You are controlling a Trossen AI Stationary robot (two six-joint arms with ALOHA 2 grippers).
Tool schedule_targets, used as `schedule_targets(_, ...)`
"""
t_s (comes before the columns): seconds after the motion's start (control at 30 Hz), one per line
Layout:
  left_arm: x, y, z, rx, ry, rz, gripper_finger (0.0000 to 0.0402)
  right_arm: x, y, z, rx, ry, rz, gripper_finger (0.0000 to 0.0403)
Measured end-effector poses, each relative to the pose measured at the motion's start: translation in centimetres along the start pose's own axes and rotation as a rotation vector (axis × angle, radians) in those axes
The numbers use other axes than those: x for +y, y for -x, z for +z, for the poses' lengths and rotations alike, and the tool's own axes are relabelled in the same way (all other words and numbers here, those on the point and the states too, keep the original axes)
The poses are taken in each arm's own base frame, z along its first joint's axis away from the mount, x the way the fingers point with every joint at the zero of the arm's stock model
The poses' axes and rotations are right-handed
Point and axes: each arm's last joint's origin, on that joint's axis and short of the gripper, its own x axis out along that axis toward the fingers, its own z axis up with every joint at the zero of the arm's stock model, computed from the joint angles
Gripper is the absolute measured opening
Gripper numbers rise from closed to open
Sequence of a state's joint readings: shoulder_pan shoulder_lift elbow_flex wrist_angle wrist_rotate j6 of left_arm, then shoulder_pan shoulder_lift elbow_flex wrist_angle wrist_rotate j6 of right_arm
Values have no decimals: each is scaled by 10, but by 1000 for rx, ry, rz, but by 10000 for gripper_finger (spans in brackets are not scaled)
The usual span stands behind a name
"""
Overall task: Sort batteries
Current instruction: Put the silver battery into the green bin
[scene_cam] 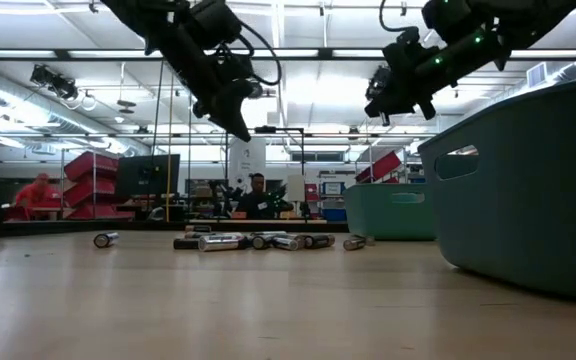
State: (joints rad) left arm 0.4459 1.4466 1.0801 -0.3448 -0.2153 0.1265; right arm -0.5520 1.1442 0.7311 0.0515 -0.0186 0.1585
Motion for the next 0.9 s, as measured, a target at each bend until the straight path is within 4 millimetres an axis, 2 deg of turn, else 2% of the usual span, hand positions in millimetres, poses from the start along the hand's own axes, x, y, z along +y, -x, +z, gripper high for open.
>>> schedule_targets(0.13,19,-4,-4,19,15,21,3,-11,2,6,28,4,6,38)
schedule_targets(0.23,23,-7,-7,38,62,-20,3,-14,3,4,69,1,17,38)
schedule_targets(0.4,3,-3,-5,34,26,-106,3,0,3,-6,154,140,90,38)
schedule_targets(0.57,-23,3,1,-5,-70,-101,3,20,6,-19,263,228,169,38)
schedule_targets(0.7,-39,9,3,-26,-115,-99,3,23,9,-29,356,219,111,38)
schedule_targets(0.9,-55,14,6,-69,-160,-126,3,17,0,-28,320,254,-1,38)
